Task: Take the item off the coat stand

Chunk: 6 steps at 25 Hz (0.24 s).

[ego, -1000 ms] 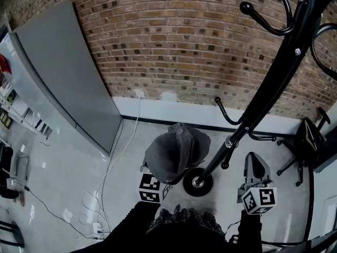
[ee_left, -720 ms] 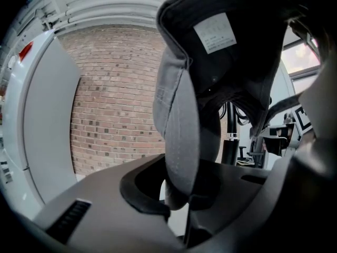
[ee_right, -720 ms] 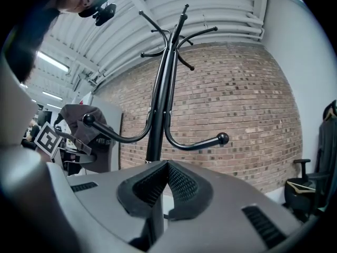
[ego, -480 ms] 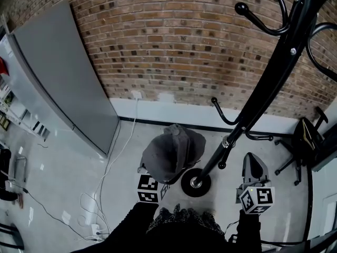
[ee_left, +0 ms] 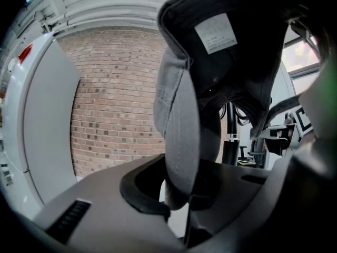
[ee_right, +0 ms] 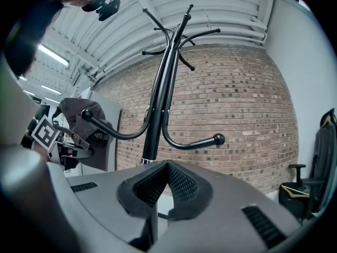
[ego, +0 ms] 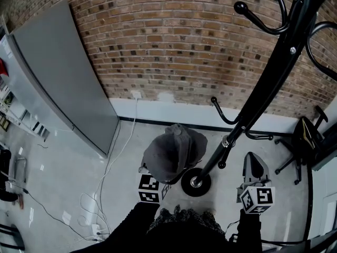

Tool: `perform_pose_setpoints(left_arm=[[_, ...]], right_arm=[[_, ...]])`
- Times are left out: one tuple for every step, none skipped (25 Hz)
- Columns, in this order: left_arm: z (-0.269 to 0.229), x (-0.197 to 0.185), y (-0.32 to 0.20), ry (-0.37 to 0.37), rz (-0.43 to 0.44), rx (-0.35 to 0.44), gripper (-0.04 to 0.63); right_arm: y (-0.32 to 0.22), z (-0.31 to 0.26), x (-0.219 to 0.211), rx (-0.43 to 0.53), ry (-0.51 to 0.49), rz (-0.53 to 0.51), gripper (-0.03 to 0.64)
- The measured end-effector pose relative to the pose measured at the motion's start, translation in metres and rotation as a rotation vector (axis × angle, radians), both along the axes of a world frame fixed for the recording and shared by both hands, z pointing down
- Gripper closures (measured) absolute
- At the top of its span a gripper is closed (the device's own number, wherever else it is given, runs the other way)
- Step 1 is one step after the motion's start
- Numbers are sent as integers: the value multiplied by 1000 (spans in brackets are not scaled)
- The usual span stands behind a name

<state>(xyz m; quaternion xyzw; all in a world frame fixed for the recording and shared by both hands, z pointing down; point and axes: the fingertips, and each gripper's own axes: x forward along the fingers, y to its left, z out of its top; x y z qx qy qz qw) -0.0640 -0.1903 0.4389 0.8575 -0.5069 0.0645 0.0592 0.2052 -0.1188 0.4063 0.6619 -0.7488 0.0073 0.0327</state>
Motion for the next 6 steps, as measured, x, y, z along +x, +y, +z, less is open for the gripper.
perform_pose_setpoints(left_arm=[[0, 1, 0, -1, 3, 2, 553], [0, 2, 0, -1, 4, 3, 553], [0, 2, 0, -1, 6, 3, 552], [0, 3, 0, -1, 7, 3, 554], [0, 3, -1, -1, 8, 3, 554], [0, 4, -1, -1, 8, 2, 554]], right_arm=[[0, 0, 0, 0, -1, 1, 607], [0, 0, 0, 0, -4, 1, 607], [0, 0, 1, 0, -7, 1, 607], [0, -1, 1, 1, -10, 1, 607], [-1, -1, 1, 1, -13, 1, 607], [-1, -1, 1, 2, -17, 0, 607]])
